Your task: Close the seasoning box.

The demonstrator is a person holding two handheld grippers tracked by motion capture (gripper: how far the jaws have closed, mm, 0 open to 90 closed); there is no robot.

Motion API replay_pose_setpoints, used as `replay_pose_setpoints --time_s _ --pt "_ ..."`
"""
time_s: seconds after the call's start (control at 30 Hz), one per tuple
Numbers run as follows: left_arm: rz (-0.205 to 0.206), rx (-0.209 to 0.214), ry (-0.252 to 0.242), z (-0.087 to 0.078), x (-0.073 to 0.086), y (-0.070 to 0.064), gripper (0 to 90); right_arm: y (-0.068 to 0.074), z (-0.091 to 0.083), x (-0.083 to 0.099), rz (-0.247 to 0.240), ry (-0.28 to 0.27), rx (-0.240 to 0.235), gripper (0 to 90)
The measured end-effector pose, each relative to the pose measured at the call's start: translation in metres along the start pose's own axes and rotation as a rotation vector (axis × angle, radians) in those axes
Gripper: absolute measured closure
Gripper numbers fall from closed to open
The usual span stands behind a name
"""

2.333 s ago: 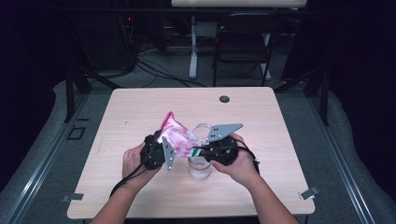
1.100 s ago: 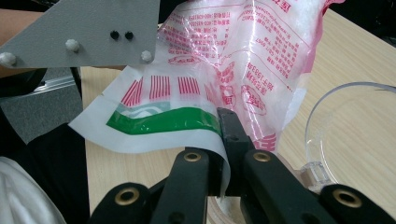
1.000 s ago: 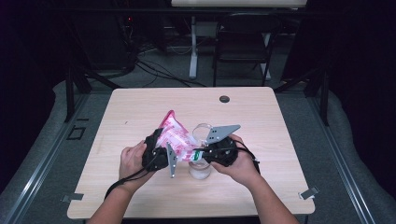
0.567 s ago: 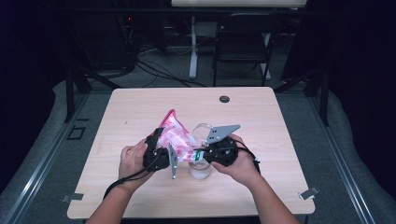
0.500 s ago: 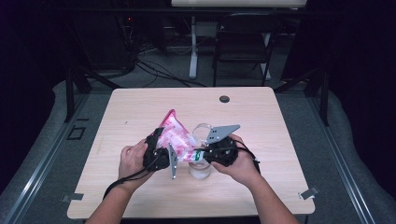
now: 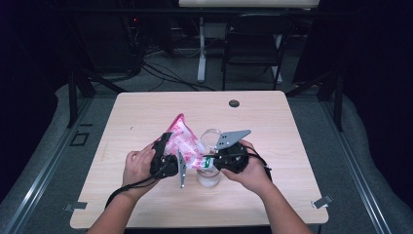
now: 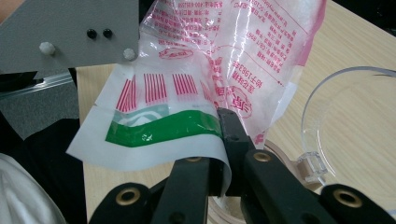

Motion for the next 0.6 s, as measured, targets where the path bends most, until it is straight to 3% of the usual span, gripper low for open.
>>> replay_pose_setpoints --time_s 0.6 --pt "0.029 -0.039 -0.015 -0.0014 -0.0051 0.0023 61.1 -0.0048 0.0011 0.0061 0.007 0.027 0.006 90.0"
Point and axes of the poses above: each handheld gripper's, and its own axes: z roughly forward along the jaws, x roughly out of its underside, y roughly to its left, the point moved 9 cm from there along z, roughly forward along the jaws, and after that the axes turned 4 degrees about -y, right-handed, at the moved point
